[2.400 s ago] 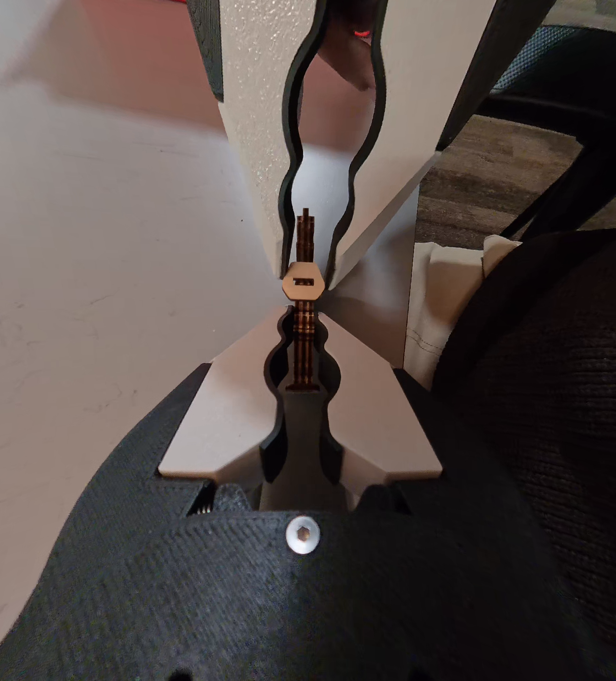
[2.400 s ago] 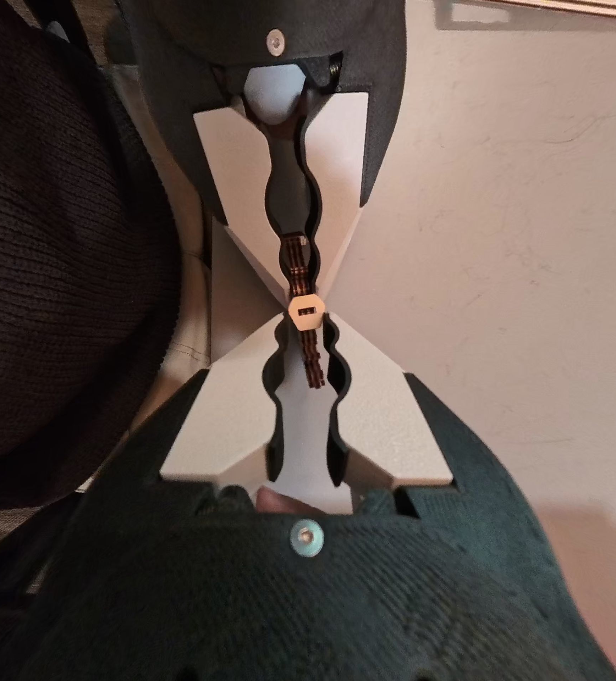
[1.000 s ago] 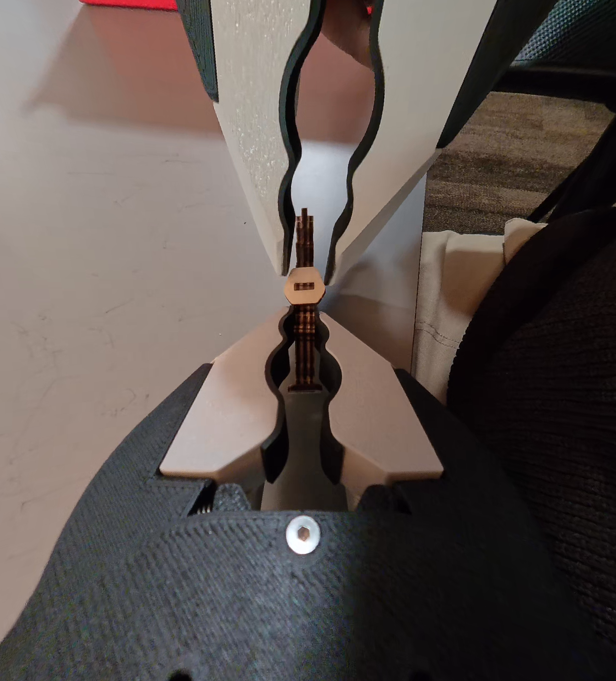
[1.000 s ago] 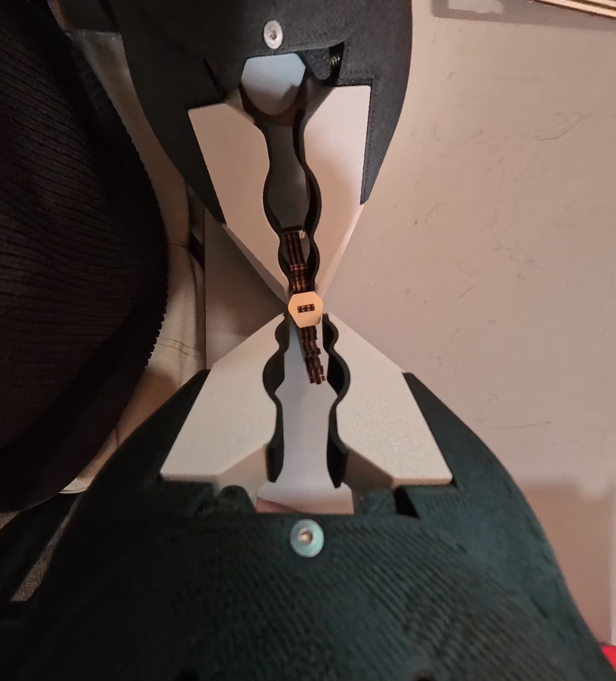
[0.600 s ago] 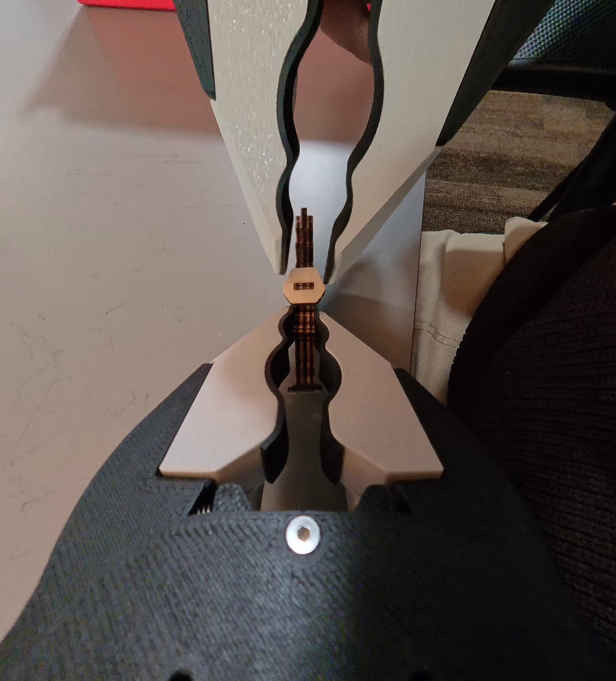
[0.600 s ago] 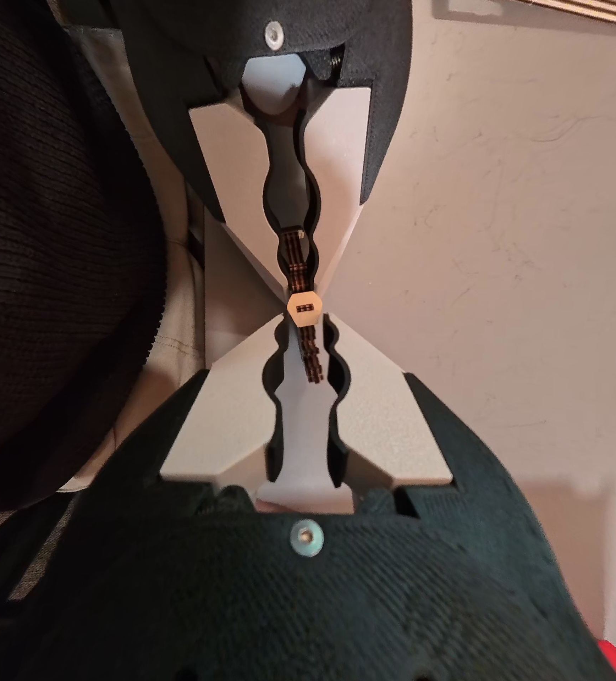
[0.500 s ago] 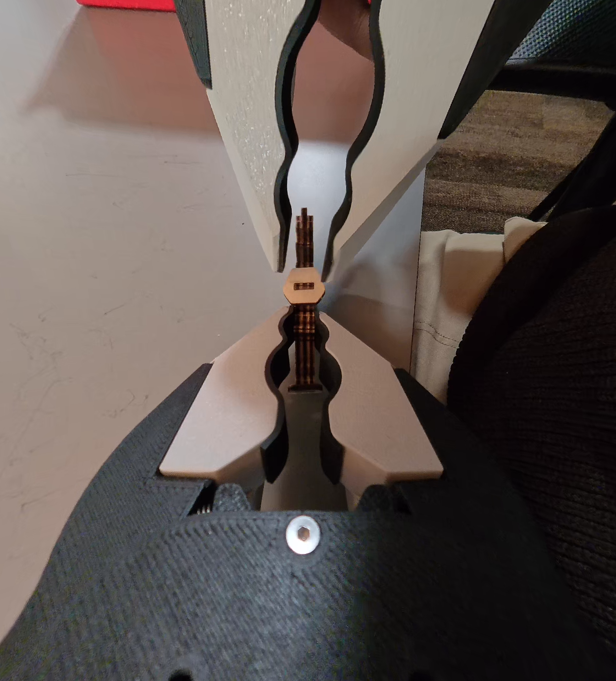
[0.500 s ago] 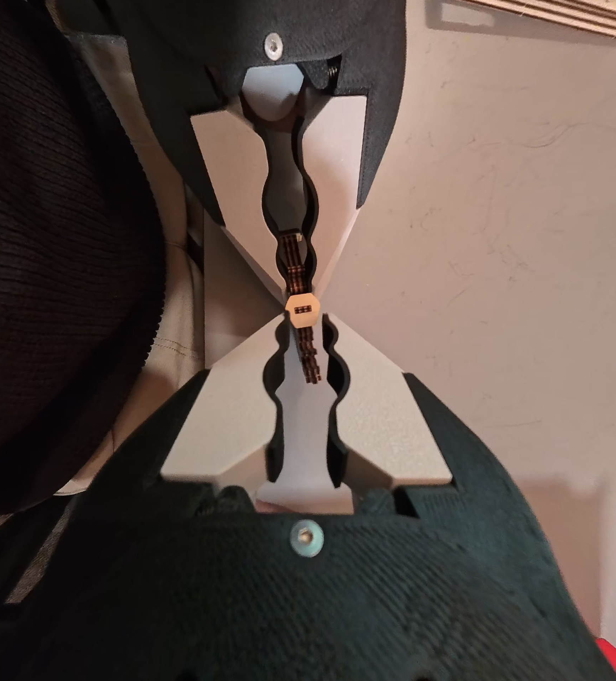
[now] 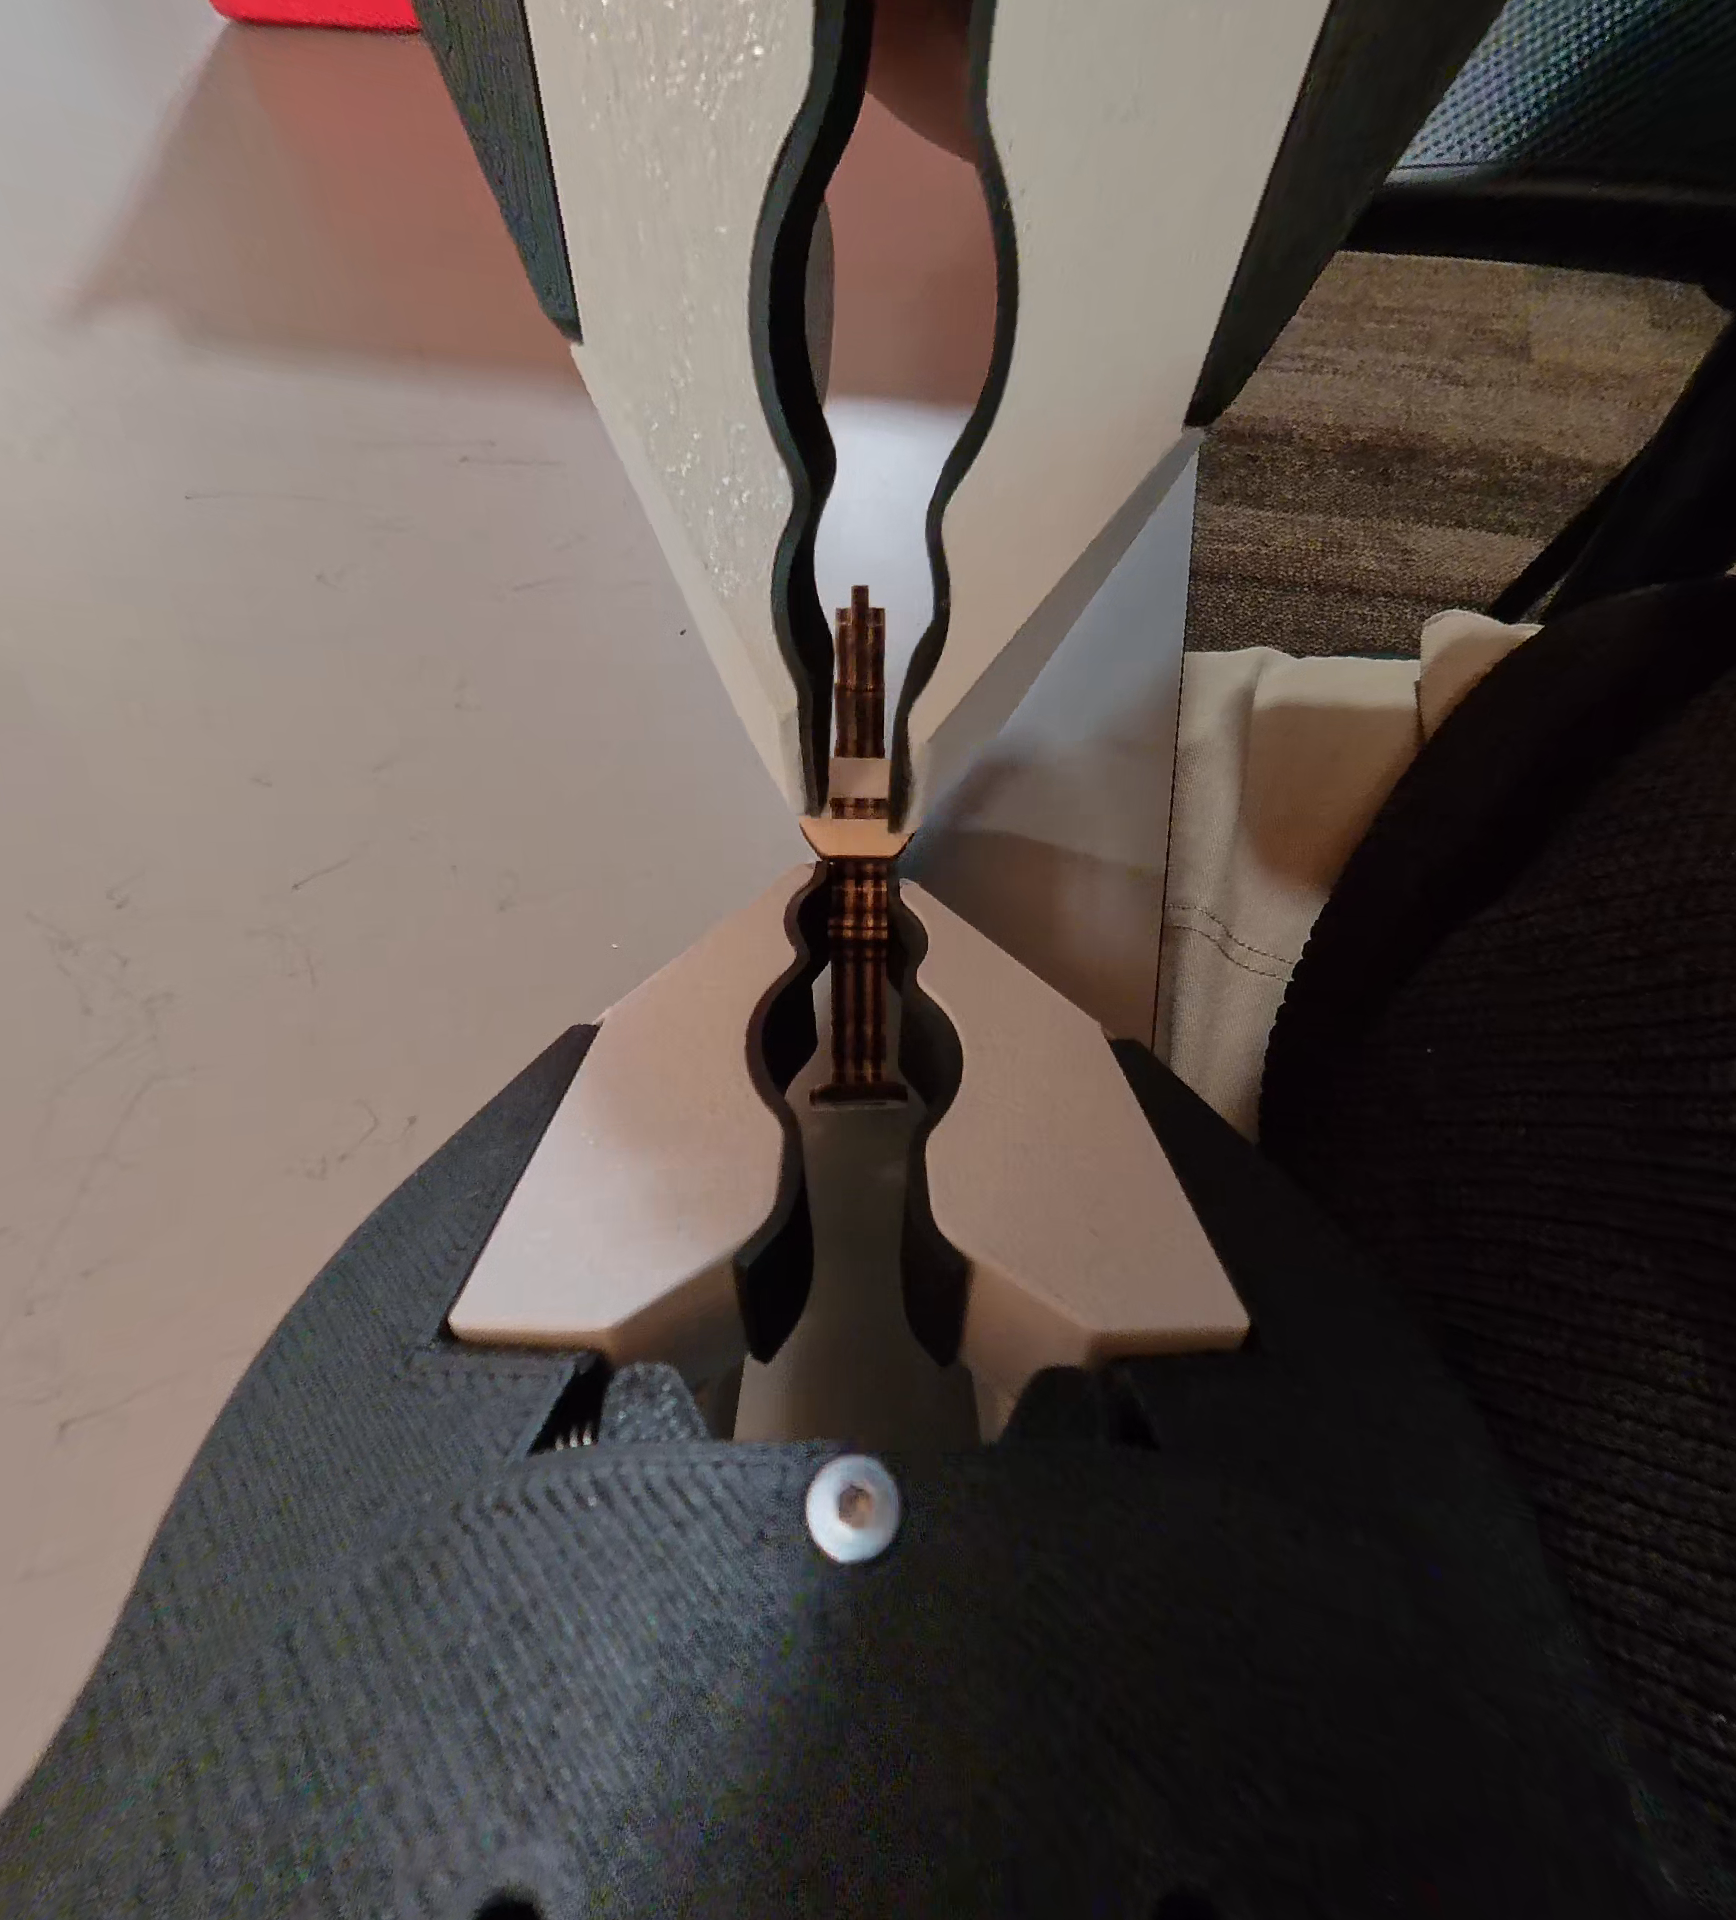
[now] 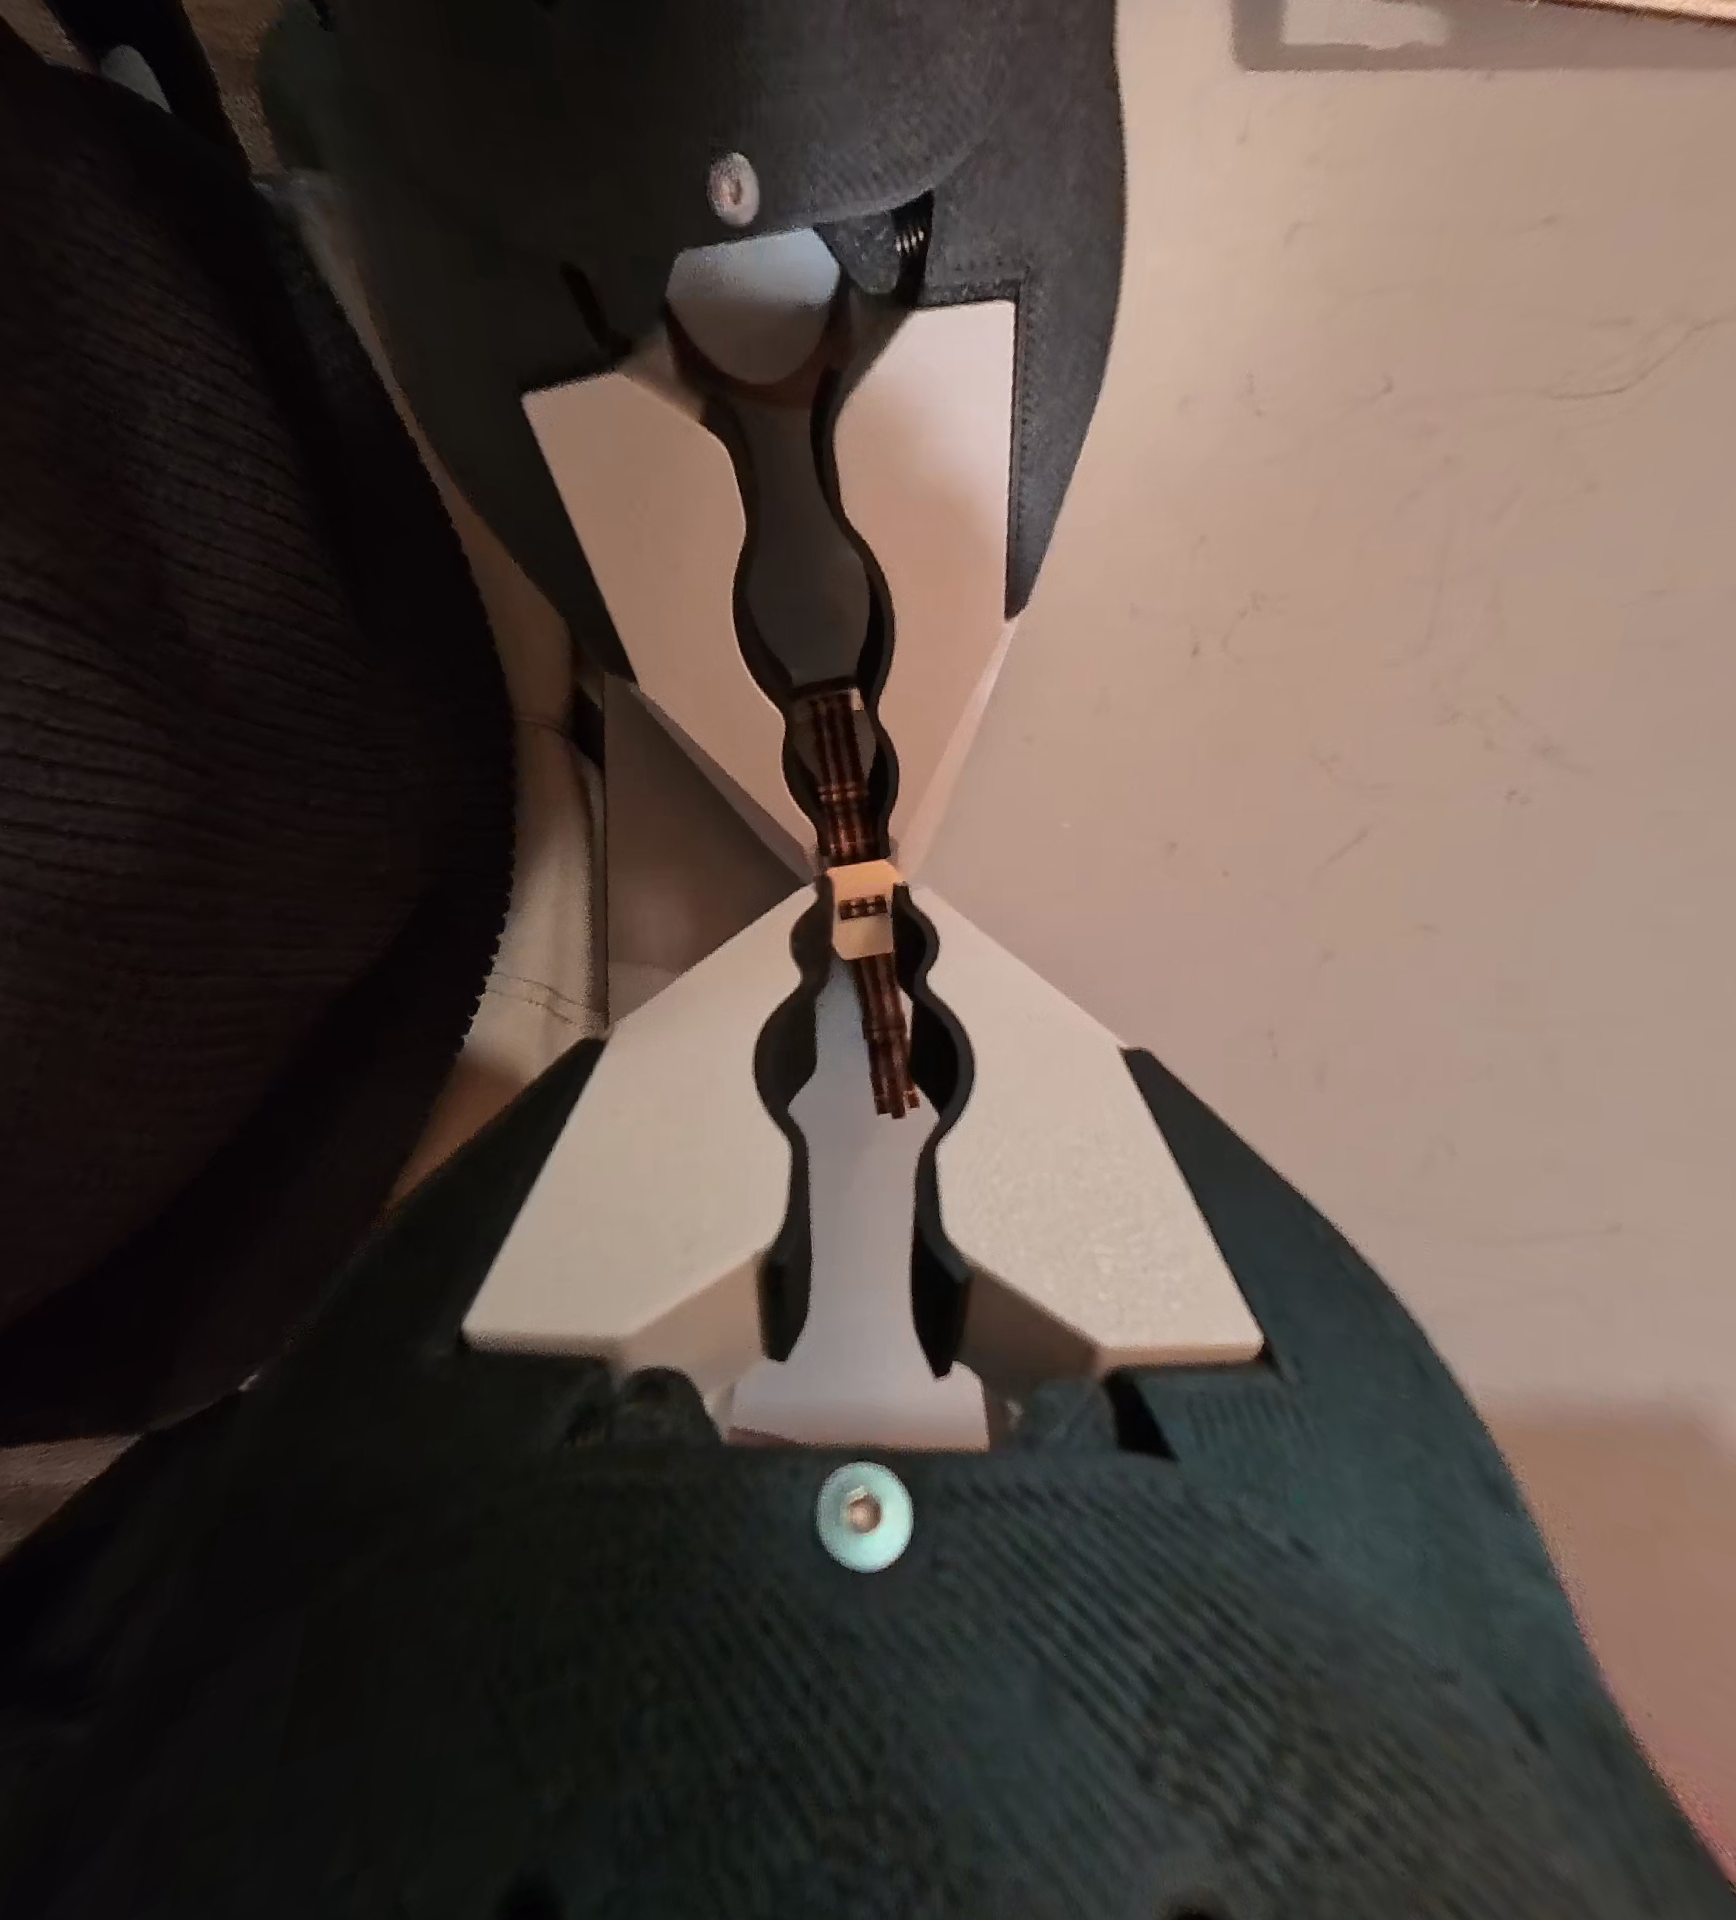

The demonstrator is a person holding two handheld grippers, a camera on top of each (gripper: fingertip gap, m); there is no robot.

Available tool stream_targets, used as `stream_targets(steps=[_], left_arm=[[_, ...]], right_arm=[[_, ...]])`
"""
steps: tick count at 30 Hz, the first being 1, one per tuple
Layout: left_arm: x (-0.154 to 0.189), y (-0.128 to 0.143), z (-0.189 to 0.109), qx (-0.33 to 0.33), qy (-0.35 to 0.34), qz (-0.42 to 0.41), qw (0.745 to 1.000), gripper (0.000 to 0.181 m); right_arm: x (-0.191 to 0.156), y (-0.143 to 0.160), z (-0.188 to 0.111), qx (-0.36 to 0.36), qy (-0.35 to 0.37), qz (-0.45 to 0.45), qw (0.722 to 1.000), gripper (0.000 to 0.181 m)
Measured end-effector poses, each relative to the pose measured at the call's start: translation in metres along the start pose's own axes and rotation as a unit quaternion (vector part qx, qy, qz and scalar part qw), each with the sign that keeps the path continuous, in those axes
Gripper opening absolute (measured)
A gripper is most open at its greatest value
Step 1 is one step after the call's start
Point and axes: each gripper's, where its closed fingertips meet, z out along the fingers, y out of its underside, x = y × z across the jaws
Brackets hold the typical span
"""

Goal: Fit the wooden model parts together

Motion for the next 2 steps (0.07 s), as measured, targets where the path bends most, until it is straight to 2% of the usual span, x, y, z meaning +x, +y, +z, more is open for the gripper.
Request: stream_targets(steps=[2], left_arm=[[0.0001,0.0002,0.0000,0.000,0.000,0.000,1.000,0.008]], right_arm=[[0.0002,0.0003,0.0007,0.000,-0.009,0.012,1.000,0.010]])
